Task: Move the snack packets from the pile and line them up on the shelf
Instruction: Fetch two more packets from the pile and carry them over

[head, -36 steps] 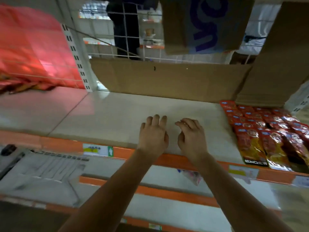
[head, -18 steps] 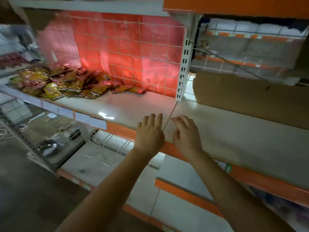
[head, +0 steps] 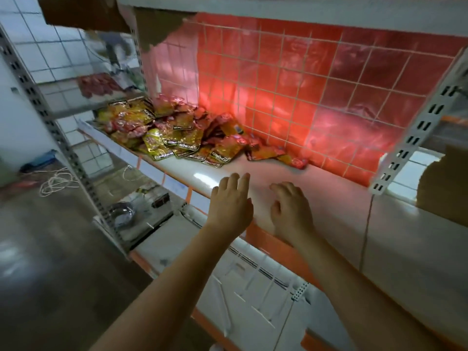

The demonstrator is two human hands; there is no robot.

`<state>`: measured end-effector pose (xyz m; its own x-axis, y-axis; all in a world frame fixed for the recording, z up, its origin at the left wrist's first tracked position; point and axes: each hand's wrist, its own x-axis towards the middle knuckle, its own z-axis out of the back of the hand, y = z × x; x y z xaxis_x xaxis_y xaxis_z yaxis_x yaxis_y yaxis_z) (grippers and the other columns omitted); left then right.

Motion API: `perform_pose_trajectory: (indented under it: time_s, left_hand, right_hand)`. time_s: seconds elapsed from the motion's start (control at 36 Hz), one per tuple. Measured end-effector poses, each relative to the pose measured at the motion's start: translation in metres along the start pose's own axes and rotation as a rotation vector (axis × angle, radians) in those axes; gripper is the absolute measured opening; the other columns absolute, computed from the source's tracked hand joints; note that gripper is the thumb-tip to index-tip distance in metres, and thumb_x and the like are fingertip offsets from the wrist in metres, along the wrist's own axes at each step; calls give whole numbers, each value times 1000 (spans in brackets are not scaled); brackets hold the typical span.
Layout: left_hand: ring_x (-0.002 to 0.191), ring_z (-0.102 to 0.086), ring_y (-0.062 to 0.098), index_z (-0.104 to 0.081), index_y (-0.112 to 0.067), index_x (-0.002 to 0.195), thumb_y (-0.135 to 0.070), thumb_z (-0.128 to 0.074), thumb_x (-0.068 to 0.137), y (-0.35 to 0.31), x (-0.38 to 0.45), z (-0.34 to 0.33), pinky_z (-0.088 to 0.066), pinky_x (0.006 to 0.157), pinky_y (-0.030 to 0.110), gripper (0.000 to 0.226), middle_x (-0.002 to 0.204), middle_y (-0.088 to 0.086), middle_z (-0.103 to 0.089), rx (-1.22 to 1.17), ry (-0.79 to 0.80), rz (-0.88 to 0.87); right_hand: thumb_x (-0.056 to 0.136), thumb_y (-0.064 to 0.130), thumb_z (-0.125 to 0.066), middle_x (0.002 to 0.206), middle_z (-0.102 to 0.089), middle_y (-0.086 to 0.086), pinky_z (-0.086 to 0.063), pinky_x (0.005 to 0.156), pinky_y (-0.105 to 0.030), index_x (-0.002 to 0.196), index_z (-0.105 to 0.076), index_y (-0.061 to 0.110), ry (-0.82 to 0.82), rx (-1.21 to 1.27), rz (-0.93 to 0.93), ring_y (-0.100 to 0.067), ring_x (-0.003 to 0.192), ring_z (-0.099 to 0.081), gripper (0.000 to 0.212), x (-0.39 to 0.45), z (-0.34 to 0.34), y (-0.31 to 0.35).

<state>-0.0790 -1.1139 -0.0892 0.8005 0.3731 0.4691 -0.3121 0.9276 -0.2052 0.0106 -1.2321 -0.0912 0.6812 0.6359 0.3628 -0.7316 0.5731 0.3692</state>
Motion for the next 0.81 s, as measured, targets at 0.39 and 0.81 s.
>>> perform_pose_trajectory:
  time_s: [0.39, 0.81]
  left_hand:
    - [89, -54, 36, -52, -2, 114, -6, -63, 72, 100, 120, -42, -45, 73, 43, 43, 97, 18, -56, -167, 105, 70]
    - [121, -41, 33, -31, -8, 139, -23, -47, 92, 129, 183, -70, -39, 91, 42, 52, 133, 14, -44, -83, 313, 51]
  right_hand:
    - [89, 25, -49, 129, -50, -12, -38, 93, -36, 126, -46, 10, 125, -139, -394, -30, 122, -43, 40, 133, -68, -4]
    - [79, 51, -63, 149, -21, -18, -27, 105, -41, 144, -15, 6, -196, 91, -1091, -36, 130, -33, 93, 195, -99, 20]
